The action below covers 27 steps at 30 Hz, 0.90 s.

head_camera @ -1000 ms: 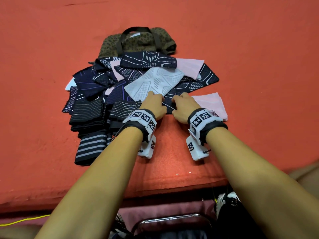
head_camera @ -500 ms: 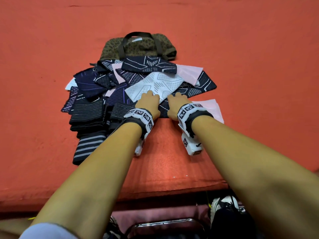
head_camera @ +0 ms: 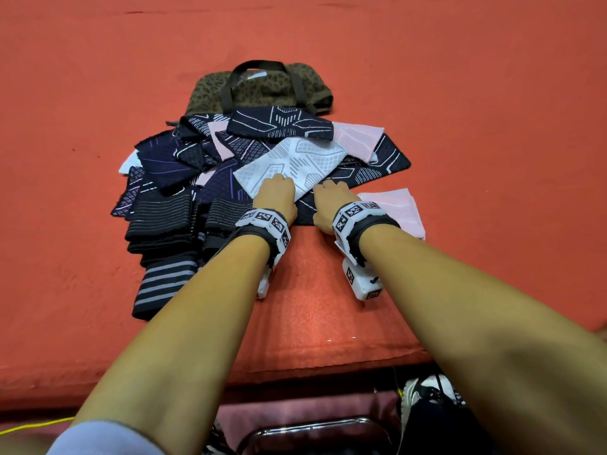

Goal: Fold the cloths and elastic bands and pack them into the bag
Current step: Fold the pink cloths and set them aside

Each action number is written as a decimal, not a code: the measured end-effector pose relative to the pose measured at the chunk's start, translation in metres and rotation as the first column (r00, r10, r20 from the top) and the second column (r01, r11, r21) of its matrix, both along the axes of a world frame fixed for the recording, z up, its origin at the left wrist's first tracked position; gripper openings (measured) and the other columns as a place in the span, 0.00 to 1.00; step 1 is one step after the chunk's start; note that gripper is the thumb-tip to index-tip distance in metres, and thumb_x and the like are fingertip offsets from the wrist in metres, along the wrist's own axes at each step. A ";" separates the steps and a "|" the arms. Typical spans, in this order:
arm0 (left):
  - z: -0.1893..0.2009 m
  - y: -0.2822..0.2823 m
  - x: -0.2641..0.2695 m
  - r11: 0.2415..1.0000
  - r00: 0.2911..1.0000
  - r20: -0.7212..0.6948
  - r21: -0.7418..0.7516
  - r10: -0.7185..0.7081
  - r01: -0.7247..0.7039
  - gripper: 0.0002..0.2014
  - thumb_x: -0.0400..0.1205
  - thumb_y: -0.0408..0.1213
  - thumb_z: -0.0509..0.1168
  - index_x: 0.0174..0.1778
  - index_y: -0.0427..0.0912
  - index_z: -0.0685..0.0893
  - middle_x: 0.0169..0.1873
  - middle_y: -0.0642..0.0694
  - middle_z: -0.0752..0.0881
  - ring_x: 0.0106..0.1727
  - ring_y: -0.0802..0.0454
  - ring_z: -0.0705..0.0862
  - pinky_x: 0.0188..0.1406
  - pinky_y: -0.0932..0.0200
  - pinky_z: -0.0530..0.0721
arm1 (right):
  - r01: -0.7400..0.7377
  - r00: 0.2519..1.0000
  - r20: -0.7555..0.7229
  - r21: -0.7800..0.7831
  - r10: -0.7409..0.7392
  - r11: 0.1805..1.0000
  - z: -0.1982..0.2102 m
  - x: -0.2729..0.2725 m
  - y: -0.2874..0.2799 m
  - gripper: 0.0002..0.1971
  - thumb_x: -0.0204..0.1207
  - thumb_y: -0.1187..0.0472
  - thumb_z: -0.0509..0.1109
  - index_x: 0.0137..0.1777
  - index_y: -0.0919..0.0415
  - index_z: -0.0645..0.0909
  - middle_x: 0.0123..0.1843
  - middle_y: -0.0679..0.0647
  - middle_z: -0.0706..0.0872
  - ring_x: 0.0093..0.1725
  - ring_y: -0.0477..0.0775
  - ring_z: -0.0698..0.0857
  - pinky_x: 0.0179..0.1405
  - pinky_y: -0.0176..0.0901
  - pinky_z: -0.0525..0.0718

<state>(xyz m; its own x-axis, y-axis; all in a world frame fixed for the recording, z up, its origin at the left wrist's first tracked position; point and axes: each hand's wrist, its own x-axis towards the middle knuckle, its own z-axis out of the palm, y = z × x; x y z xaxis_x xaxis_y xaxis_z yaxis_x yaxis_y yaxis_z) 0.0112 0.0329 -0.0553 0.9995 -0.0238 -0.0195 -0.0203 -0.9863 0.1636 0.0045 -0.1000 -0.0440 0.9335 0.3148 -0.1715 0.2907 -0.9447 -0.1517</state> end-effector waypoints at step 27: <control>-0.006 -0.015 -0.055 0.936 0.989 -0.019 -0.325 -0.149 0.135 0.03 0.73 0.34 0.69 0.40 0.42 0.81 0.43 0.46 0.83 0.45 0.48 0.80 0.42 0.57 0.73 | 0.129 0.992 -0.026 0.126 -0.127 0.984 0.002 -0.053 -0.023 0.23 0.77 0.61 0.63 0.73 0.62 0.70 0.61 0.65 0.84 0.60 0.68 0.83 0.52 0.53 0.80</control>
<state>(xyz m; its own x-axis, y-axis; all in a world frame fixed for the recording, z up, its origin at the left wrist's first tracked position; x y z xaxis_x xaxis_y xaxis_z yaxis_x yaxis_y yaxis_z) -0.0438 0.0175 -0.0614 0.9837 -0.1772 -0.0297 -0.1421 -0.8682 0.4754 -0.0485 -0.1227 -0.0422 0.9648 0.2131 -0.1543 0.1647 -0.9466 -0.2773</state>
